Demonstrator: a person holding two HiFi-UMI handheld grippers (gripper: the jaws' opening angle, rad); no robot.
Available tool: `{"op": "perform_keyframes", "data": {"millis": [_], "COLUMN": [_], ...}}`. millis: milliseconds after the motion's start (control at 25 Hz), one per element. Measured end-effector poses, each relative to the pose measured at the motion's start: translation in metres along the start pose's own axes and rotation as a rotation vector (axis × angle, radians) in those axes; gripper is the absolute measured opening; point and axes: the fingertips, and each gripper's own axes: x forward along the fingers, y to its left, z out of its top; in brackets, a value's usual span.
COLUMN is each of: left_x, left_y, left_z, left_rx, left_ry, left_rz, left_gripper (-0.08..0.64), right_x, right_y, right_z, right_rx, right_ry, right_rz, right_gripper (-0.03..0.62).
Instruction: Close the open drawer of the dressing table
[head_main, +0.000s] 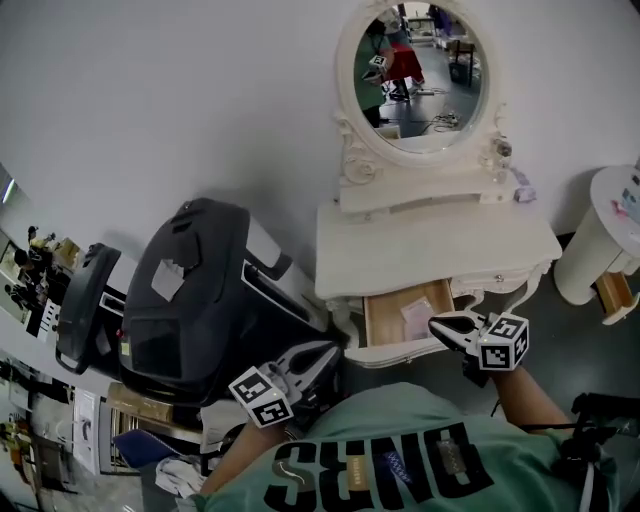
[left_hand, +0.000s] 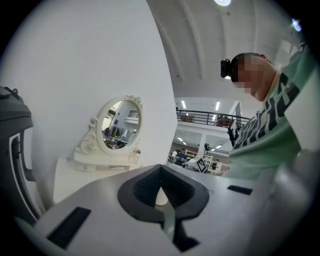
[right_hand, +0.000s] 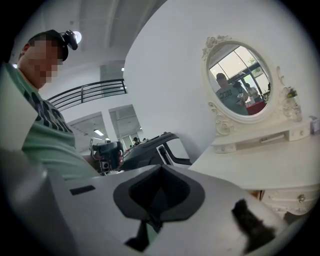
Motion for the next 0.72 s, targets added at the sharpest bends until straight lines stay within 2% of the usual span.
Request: {"op": "perform_keyframes", "data": {"millis": [200,400,560,720], "left_x": [0.011,-0.002,-0.008,0.001], "left_y": [0.030,0.054,0.072,0.074], "left_z": [0.019,0.033,0.031,0.018], "left_rx": [0.022,0.087,0.063,0.014], "left_ry": [0.046,0.104,0.133,0.157], "left_rz": [-0.187,-0.347,-0.429,-0.460], "left_gripper": [0.008,0.008,0.008,0.008], "right_x": [0.004,0.025,0.037,0.025], "right_y": [-0.002,0.009,0.019,0.022], "right_z": [0.011,0.011,-0.002,-0.028], "right_rx": [0.022,0.041,0.076,0.120], "right_ry": [-0.052,-0.079,-0.080,-0.046], "right_rz": [-0.183,-0.340,-0.424,-0.480], "right_gripper": [0.012,0.012,0.012,0.012]}}
